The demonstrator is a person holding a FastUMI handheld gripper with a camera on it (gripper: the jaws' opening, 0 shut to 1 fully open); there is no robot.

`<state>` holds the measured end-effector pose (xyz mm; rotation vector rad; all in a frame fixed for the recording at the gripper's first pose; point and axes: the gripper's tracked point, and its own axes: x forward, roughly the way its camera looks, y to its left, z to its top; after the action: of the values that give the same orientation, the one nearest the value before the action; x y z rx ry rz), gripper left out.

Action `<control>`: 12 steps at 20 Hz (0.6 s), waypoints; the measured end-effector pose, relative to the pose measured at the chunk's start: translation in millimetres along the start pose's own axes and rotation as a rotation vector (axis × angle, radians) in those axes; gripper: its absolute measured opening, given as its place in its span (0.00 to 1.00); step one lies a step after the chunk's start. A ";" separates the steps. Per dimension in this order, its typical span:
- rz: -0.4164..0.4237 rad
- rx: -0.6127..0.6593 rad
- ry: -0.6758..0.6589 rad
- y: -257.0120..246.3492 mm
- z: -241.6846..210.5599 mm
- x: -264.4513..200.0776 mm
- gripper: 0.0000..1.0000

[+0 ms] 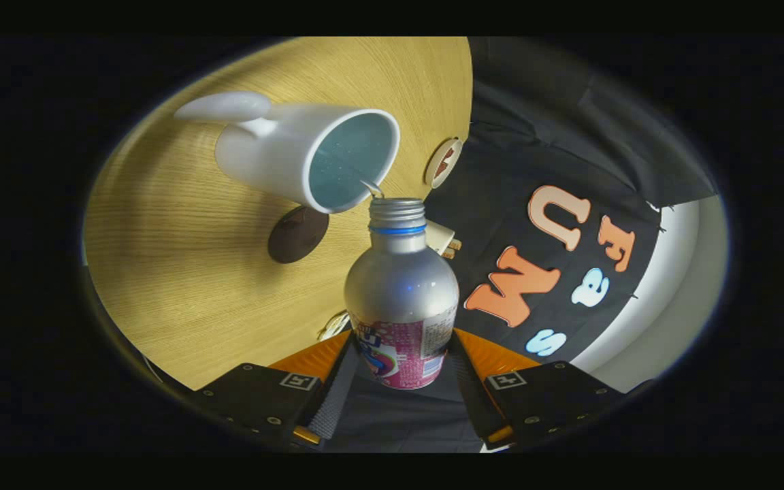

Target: Take the bottle from table, then pour the juice into the cup, finally place the bottle on the coaster

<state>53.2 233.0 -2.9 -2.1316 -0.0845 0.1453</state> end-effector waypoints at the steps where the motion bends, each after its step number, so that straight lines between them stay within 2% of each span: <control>1: -0.001 -0.007 -0.001 -0.1 -0.3 -0.8 0.75; 12: 0.006 -0.054 -0.004 -2.6 -0.4 0.2 0.75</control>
<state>53.5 234.1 -0.5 -2.1862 -0.0851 0.1525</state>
